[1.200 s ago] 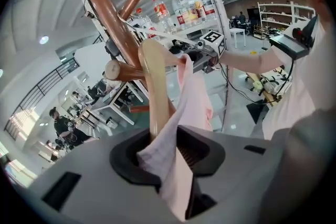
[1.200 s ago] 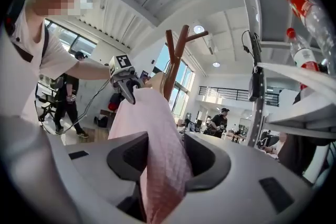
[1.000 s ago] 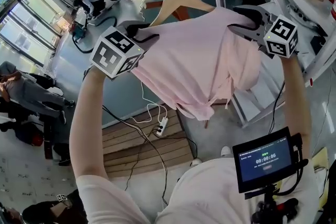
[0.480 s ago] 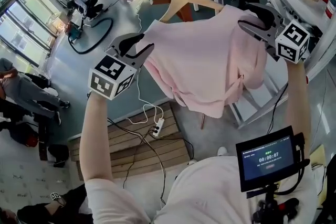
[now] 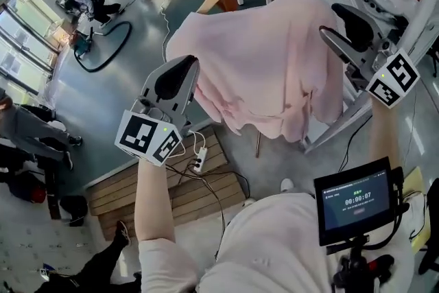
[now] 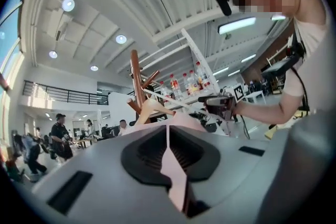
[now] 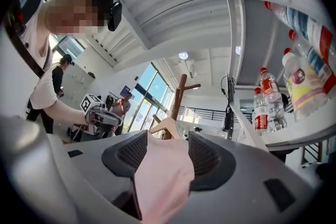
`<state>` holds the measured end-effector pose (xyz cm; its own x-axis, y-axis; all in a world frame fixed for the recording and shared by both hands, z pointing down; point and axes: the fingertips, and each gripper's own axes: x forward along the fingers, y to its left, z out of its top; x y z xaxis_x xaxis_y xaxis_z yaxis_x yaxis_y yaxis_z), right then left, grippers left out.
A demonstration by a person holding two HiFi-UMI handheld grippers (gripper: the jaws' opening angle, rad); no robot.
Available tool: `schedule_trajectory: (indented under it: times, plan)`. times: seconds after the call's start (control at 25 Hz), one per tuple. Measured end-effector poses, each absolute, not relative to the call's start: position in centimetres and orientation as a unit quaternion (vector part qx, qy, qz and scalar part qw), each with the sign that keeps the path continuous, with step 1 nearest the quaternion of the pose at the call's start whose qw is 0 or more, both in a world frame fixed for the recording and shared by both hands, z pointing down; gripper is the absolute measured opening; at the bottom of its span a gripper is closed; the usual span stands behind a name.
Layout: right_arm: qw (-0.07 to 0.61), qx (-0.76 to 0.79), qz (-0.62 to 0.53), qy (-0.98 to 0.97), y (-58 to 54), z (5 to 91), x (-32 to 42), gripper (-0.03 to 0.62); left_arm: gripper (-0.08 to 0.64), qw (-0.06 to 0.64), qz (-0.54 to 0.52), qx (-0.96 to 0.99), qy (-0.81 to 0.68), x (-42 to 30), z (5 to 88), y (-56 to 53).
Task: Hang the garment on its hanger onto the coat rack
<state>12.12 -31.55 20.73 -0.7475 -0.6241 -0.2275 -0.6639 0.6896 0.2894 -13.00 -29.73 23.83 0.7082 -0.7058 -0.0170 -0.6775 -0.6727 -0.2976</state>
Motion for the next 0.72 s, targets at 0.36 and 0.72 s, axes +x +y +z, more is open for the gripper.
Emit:
schedule_trajectory:
  times: [0.36,0.72]
  plan:
    - [0.055,-0.363,0.159,0.916,-20.8,21.0,9.0,0.249,0.006,0.030,0.059,-0.935,0.349,-11.4,24.9,-21.3]
    - [0.090,-0.366,0.101,0.921,-17.8,26.8,7.1,0.245,0.006,-0.092,0.106,-0.941,0.309,-9.0,30.6,-19.1]
